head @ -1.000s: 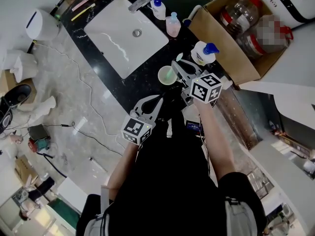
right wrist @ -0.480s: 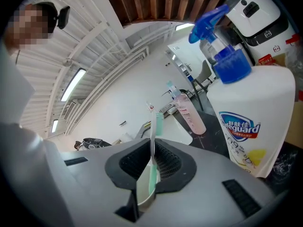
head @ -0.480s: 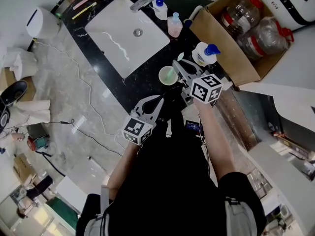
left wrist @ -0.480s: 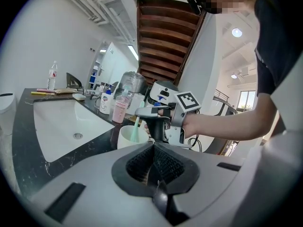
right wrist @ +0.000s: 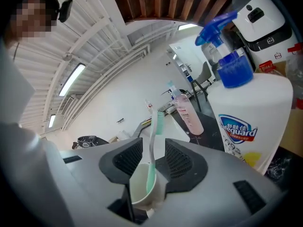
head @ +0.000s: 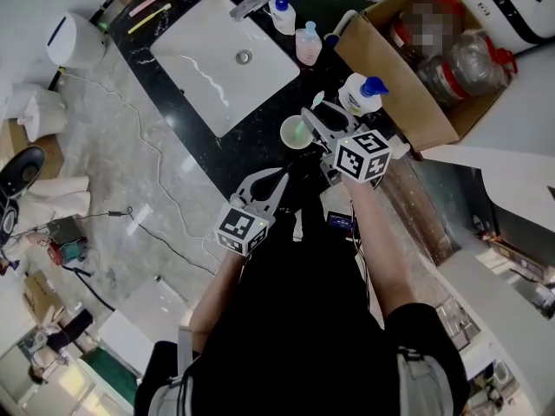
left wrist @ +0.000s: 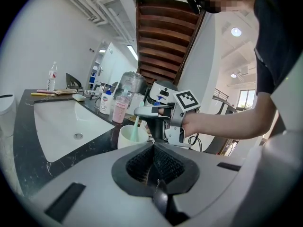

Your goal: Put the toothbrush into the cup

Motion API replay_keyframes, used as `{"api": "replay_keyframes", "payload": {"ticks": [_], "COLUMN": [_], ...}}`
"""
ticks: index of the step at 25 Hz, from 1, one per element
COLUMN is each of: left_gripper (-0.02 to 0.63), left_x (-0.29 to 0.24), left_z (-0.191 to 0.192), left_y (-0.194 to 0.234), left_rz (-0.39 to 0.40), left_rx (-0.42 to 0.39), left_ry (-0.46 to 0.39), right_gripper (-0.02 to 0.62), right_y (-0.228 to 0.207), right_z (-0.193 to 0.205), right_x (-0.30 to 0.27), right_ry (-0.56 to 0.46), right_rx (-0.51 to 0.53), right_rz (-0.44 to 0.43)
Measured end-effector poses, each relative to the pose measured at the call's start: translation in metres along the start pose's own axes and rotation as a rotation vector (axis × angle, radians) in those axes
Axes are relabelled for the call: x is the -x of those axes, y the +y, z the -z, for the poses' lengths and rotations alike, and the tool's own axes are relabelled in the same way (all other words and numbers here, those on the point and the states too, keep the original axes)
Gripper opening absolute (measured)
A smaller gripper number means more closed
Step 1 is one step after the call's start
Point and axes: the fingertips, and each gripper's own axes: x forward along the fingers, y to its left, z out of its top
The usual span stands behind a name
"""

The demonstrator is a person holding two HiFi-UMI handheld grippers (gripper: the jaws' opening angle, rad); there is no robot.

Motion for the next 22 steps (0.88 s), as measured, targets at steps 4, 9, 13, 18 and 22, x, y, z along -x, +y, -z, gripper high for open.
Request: {"api": "replay_keyframes", "payload": {"ticks": [4,9,13,18,22], "left_gripper": [0.008,0.008,0.008,0.008,0.008], "left_x": [0.002,0.004,0.005,0.011,0.017], "left_z": [-0.001,-0.001,0.0,0.002,0.0], "left_y": [-0.002,-0.01,-0.019,-0.03,-0.039], "left_rz": [-0.001,-0.006,-0.009,-0.021,-0.031], "left_rx": [-0.006,-0.025,-0.021,-0.016,-0.023], "left_ry": [-0.002,0.0,-0.009,-0.021,-0.032], "right_gripper": [0.138,0.138,0.124,0.031,0.017], "right_y": [0.004,0.016,0.034,0.057,0.079], "right_z": [0.001,0.008,0.016,0.021,0.027], "right_x": [0.009,0.026,0.037,0.053,0.071], "right_ry": [0.007,0.045,0.064,0.037,0.018], "right_rx": [0.025,0.159,0.253,0.304,0.302], "right_rz": [0.014,0.051,0.027,-0.007,-0.058]}}
